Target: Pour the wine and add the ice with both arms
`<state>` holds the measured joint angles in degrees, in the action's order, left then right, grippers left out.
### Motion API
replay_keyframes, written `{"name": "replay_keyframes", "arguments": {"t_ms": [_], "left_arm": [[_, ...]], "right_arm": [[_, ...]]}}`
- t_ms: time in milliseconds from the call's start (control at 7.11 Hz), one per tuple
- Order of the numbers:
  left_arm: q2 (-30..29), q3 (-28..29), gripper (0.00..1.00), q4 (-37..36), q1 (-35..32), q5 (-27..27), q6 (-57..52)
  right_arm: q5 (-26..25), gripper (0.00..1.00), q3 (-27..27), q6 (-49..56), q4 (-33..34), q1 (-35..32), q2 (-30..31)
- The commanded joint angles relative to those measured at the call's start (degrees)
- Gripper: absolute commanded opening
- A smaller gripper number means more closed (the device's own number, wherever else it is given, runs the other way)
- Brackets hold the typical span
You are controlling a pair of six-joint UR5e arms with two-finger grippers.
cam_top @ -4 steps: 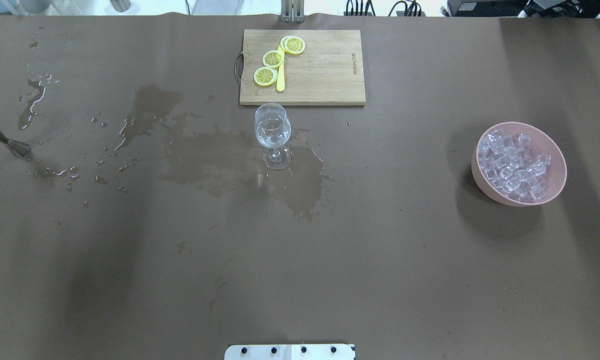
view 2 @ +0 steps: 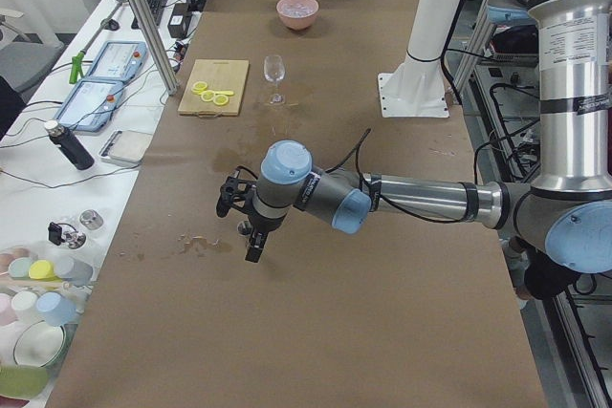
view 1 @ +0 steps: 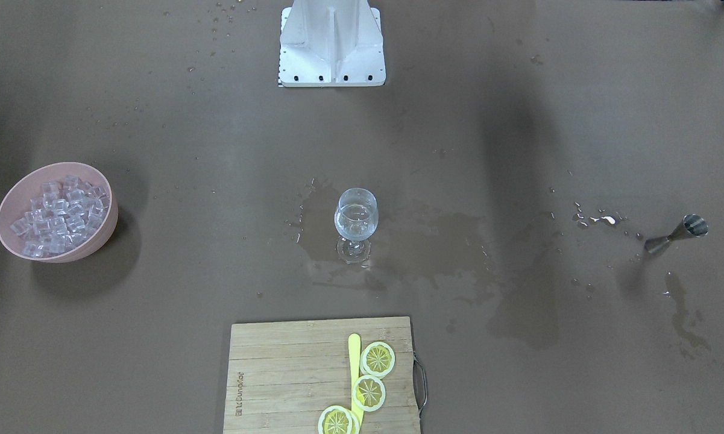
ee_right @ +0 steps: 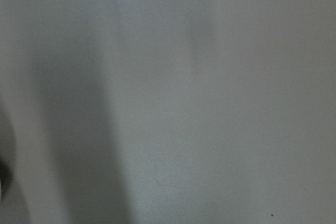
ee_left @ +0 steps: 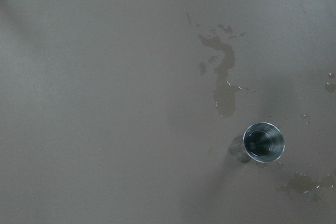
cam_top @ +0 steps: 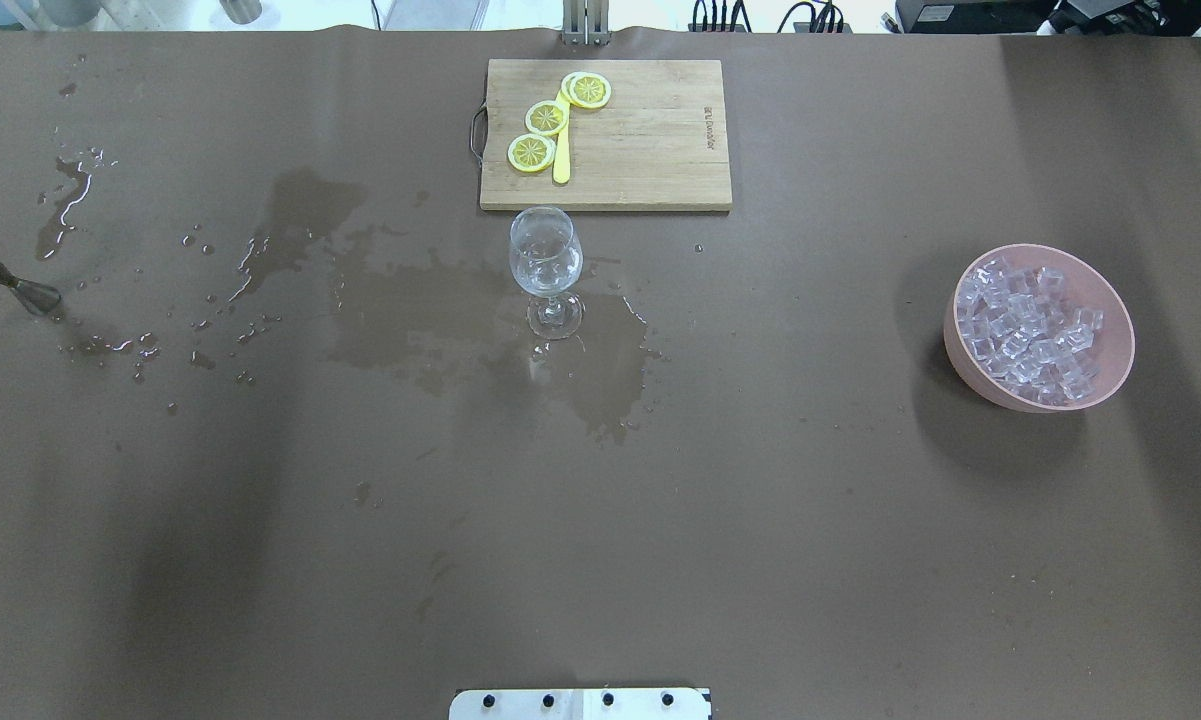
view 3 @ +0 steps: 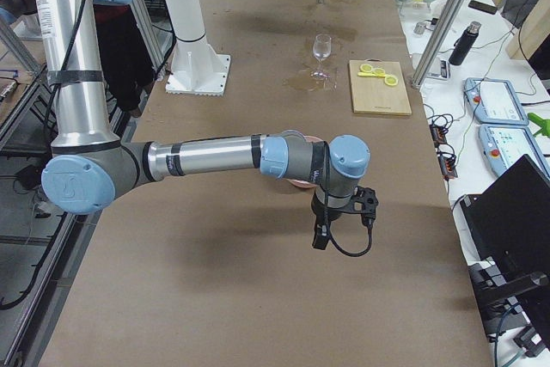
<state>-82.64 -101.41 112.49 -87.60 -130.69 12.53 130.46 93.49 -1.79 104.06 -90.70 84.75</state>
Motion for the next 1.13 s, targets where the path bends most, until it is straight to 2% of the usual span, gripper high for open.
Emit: {"name": "replay_keyframes", "arguments": {"t_ms": [0,281,563,704,985], "left_arm": [[0.11,0.07,0.98,0.97,0.15,0.00,0.04],[0.20,0.42,0.98,1.24,0.15,0.09,0.04],[0.29,0.77,0.98,1.59,0.23,0.09,-0.05],[1.25,1.21,0.98,4.03,0.23,0.09,0.21],[4.23,3.49,0.98,12.10,0.58,0.26,0.22]], "right_arm": [[0.41,1.00,0.81,-2.15,-0.09,0.00,-0.72],[1.55,1.00,3.53,-5.14,-0.09,1.40,-0.81],[2.26,1.00,8.26,-13.36,-0.09,6.03,-1.16],[2.17,1.00,9.24,-19.07,-0.35,8.50,-2.90],[1.82,1.00,9.60,-28.56,-5.07,14.56,-4.57]]}}
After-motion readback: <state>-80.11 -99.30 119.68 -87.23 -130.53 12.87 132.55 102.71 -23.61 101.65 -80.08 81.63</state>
